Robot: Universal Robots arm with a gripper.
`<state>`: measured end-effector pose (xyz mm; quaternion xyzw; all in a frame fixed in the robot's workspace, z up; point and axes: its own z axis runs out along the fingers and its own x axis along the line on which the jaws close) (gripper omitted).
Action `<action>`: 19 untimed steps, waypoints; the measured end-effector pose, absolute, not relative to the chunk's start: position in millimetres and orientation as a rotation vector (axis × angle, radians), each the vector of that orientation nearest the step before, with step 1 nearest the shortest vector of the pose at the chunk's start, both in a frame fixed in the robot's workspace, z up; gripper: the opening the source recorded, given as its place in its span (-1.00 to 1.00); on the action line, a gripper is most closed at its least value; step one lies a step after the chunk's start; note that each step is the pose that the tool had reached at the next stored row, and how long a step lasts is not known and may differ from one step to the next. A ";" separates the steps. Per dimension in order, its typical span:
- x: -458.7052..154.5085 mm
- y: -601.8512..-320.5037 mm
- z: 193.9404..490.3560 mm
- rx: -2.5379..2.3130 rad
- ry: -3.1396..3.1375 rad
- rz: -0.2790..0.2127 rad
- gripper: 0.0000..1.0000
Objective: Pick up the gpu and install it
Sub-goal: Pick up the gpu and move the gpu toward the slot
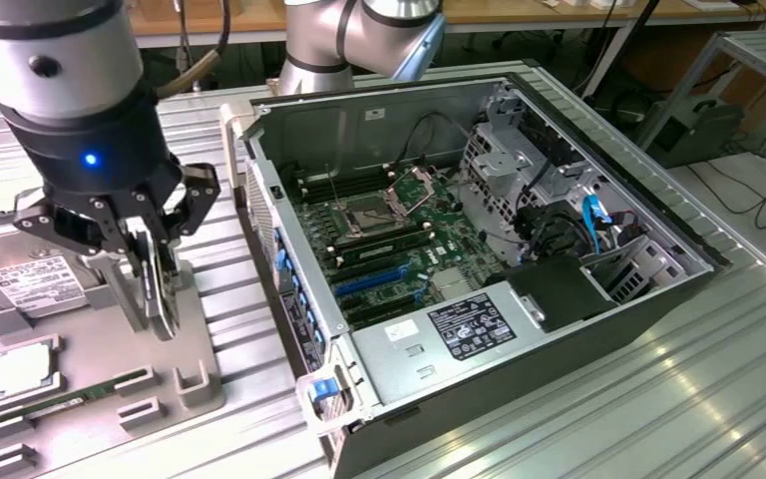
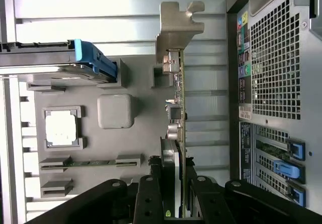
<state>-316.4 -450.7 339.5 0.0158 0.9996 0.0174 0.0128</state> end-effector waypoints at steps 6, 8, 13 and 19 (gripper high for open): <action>-316.4 -450.7 367.0 0.049 3.115 0.054 -0.44; -316.4 -450.7 376.1 0.049 3.115 0.054 -0.44; -316.4 -450.7 399.1 0.049 3.115 0.054 -0.44; -316.4 -450.7 430.2 0.049 3.115 0.054 -0.44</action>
